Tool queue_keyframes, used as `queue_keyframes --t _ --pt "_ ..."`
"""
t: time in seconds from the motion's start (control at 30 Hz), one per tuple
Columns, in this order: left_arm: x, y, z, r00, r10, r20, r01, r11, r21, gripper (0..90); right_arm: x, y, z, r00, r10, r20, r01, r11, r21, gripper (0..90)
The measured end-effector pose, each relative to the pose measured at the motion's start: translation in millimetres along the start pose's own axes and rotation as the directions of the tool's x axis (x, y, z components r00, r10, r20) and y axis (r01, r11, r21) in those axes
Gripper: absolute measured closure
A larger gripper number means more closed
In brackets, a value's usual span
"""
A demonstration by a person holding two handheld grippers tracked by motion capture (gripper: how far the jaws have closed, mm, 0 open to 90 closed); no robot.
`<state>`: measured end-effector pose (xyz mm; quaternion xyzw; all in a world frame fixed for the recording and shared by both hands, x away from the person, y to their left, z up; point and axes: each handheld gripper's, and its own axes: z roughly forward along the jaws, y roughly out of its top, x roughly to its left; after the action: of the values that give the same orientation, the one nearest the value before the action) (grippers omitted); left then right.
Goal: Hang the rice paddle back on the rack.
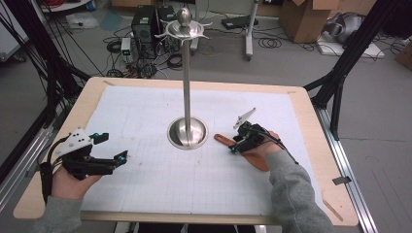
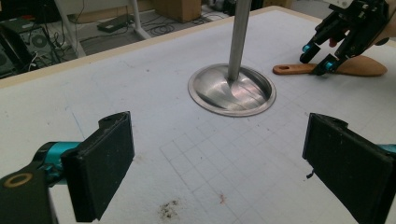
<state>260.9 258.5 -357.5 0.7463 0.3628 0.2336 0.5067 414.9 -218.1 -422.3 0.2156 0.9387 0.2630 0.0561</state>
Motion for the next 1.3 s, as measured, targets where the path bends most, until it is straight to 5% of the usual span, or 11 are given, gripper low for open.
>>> queue_keyframes --t 1.0,1.3 --pt "2.8 -2.0 -3.1 0.9999 -0.007 -0.008 0.008 1.0000 0.005 9.4 2.2 0.3 -2.1 0.9992 0.038 0.011 -0.038 0.999 0.008 64.4" --pt "3.5 -2.4 -2.6 0.9999 -0.008 -0.007 0.008 0.9999 0.007 9.4 1.6 -2.4 -4.5 0.9982 0.057 -0.017 -0.057 0.998 -0.004 64.7"
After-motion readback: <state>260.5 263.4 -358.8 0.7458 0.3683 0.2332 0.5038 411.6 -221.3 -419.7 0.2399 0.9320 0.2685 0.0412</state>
